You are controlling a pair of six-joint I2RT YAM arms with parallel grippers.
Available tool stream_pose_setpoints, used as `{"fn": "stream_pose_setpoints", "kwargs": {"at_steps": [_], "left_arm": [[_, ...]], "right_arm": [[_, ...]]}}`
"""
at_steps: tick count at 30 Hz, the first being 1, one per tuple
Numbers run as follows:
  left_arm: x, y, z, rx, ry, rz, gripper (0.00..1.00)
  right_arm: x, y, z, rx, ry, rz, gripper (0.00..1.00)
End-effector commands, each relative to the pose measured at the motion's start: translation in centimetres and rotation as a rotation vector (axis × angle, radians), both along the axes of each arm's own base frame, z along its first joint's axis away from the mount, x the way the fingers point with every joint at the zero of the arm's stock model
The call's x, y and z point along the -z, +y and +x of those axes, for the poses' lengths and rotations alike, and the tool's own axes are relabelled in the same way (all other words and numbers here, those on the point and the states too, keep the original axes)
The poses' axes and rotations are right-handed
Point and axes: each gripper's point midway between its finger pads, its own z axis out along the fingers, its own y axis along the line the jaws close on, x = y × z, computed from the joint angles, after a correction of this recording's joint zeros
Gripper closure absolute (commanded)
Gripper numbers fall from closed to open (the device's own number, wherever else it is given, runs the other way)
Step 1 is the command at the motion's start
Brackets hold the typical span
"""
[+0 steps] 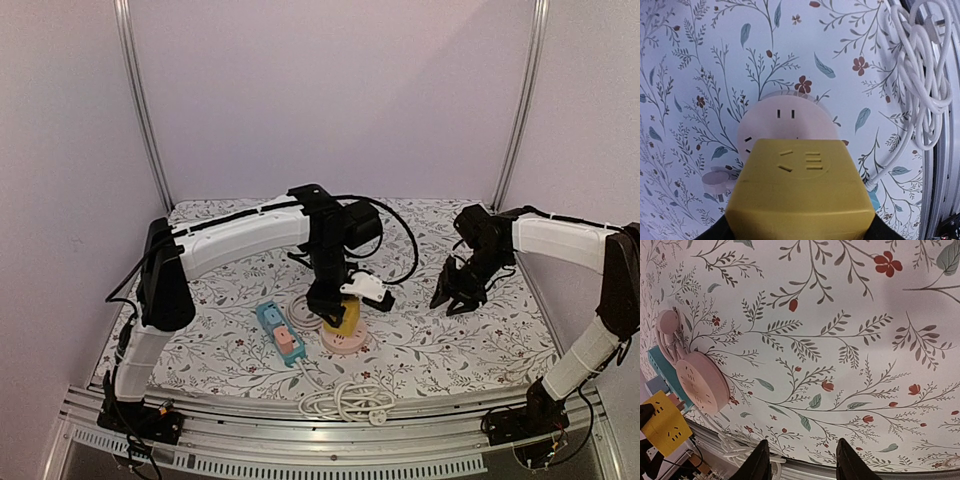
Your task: Insert the plug
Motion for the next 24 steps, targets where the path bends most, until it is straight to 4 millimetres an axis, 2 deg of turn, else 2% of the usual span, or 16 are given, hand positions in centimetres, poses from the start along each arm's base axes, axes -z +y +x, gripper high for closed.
{"fn": "stream_pose_setpoints", "kwargs": {"at_steps": [1, 13, 24], "left_arm": [[-0.5, 5.0, -3.2, 0.034, 0.133, 0.176, 1.00], [1.9, 5.6, -2.1, 0.004, 0.098, 0.250, 1.00], [2.9, 5.4, -3.0, 0.007, 0.121, 0.261, 1.00]], "right_arm": [[0.8, 0.0, -0.2, -0.008, 0.012, -0.012, 0.57], [1.2, 0.0, -0.5, -0.014, 0.017, -0.015, 0.57], [1.6, 0.0, -0.4, -0.016, 0.021, -0.017, 0.57]]}}
